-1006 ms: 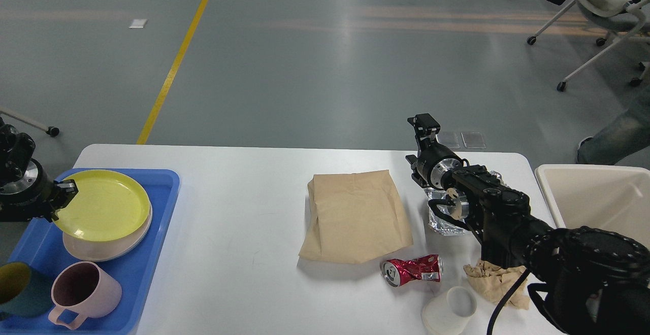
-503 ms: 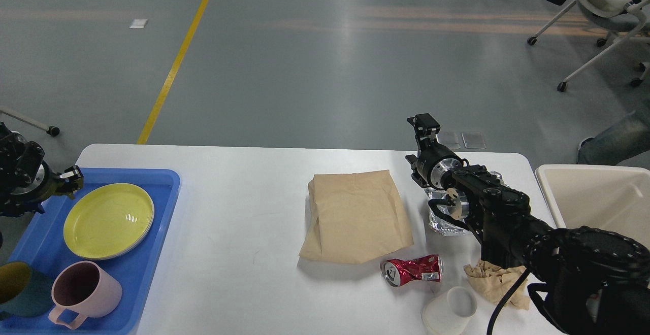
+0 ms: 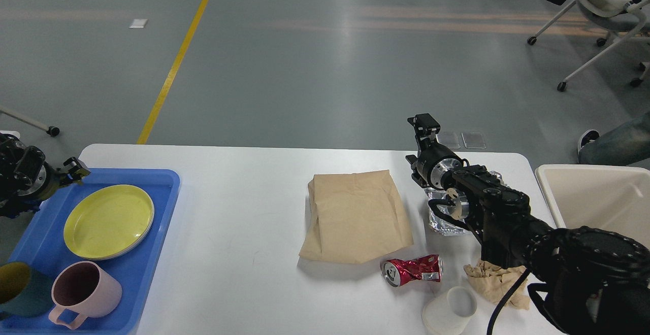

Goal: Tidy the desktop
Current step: 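Release the yellow plate and raise the left gripper away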

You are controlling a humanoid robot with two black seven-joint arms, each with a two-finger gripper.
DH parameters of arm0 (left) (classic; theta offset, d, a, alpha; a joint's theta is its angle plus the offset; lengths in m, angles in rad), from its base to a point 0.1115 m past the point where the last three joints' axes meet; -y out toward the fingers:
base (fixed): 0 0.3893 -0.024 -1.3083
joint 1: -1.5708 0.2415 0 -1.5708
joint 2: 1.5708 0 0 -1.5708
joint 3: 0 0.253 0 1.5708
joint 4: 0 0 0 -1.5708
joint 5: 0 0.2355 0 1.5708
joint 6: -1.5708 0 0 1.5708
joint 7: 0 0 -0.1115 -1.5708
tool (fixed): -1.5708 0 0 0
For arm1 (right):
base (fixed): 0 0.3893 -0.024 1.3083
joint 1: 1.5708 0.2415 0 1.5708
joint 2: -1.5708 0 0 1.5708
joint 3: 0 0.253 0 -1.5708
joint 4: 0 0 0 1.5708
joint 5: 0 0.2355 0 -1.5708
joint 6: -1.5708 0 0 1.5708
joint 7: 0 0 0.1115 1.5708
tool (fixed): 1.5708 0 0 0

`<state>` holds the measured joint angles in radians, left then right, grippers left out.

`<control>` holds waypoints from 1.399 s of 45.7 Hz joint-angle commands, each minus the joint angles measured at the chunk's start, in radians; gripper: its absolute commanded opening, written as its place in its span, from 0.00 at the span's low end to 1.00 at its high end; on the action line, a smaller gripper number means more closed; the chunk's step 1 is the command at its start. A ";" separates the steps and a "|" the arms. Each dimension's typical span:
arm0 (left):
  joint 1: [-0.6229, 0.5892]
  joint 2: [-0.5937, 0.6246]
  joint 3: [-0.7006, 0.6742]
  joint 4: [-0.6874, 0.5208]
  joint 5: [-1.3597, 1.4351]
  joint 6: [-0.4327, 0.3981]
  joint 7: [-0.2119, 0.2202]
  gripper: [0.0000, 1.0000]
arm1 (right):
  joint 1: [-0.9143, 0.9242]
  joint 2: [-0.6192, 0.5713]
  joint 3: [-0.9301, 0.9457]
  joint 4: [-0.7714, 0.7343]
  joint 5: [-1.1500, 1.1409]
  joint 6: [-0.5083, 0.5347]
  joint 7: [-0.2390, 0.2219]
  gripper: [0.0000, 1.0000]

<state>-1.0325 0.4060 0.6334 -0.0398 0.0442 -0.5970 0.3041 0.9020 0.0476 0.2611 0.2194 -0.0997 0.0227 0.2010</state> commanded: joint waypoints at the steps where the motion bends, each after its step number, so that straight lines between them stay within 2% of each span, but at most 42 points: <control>1: 0.002 0.007 -0.174 0.001 -0.001 0.040 -0.013 0.96 | 0.000 0.000 0.000 0.000 0.000 -0.001 0.000 1.00; 6: 0.029 0.005 -0.345 0.001 -0.001 0.120 -0.040 0.96 | 0.000 0.000 0.000 0.000 0.000 -0.001 0.000 1.00; 12: 0.046 -0.004 -0.526 0.001 -0.001 0.247 -0.043 0.96 | 0.000 0.000 0.000 0.000 0.000 0.000 0.000 1.00; 16: 0.045 -0.003 -0.622 0.001 -0.001 0.287 -0.043 0.96 | 0.000 0.000 0.000 0.000 0.000 0.000 0.000 1.00; 30: 0.039 0.001 -0.903 0.001 -0.004 0.287 -0.042 0.96 | 0.000 0.000 0.000 0.000 0.000 0.000 0.000 1.00; 48: 0.042 0.020 -1.414 0.001 -0.208 0.286 -0.043 0.96 | 0.000 0.000 0.000 0.000 0.000 0.000 0.000 1.00; 55: 0.040 0.027 -1.506 -0.003 -0.208 0.278 -0.042 0.96 | 0.000 0.000 0.000 0.000 0.000 0.000 0.000 1.00; 64: 0.000 0.025 -1.509 -0.011 -0.208 0.276 -0.043 0.96 | 0.000 0.000 0.000 0.000 0.000 -0.001 0.000 1.00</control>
<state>-1.0090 0.4324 -0.8744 -0.0475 -0.1644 -0.3196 0.2609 0.9020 0.0476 0.2607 0.2194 -0.0997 0.0227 0.2009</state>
